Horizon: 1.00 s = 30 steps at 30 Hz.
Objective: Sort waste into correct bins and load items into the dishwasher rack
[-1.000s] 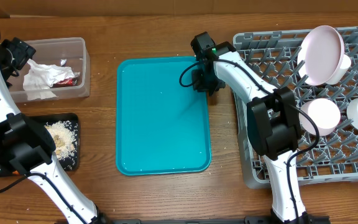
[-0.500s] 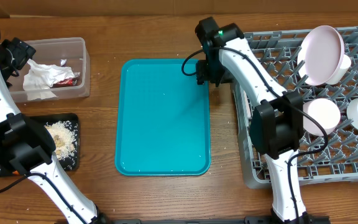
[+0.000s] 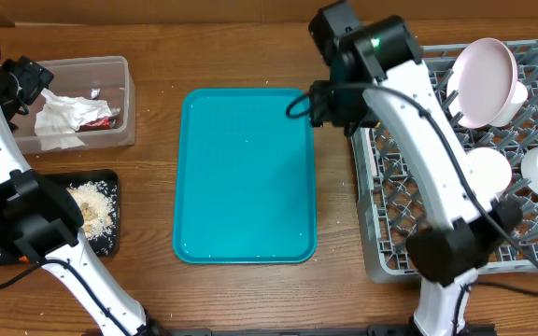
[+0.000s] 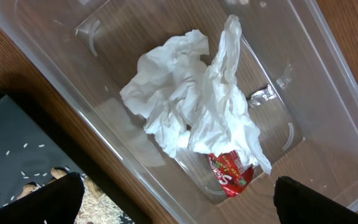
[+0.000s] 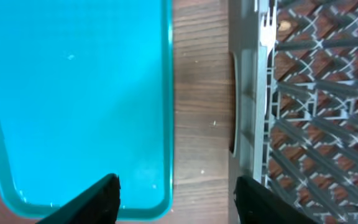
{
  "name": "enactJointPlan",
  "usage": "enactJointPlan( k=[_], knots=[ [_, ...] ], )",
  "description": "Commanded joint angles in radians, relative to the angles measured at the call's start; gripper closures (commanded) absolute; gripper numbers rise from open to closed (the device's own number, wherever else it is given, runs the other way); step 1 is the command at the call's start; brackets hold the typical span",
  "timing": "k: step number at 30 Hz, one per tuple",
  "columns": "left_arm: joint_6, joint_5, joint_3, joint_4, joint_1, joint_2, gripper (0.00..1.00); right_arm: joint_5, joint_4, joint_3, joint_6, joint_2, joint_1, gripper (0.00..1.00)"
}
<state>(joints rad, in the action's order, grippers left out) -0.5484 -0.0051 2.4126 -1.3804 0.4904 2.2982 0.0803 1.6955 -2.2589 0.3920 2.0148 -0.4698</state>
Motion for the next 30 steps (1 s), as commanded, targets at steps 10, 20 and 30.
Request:
enactJointPlan(
  k=[10, 20, 30],
  knots=[
    [-0.006, -0.013, -0.003, 0.001, -0.008, -0.013, 0.0, -0.058, -0.002, 0.061, -0.094, -0.057, -0.225, 0.0],
    [-0.006, -0.013, -0.003, 0.001, -0.008, -0.013, 0.0, -0.182, -0.002, 0.06, -0.119, -0.089, -0.206, 0.0],
    [-0.006, -0.013, -0.003, 0.001, -0.008, -0.013, 0.0, -0.166, -0.002, 0.061, -0.085, -0.315, -0.014, 0.0]
  ],
)
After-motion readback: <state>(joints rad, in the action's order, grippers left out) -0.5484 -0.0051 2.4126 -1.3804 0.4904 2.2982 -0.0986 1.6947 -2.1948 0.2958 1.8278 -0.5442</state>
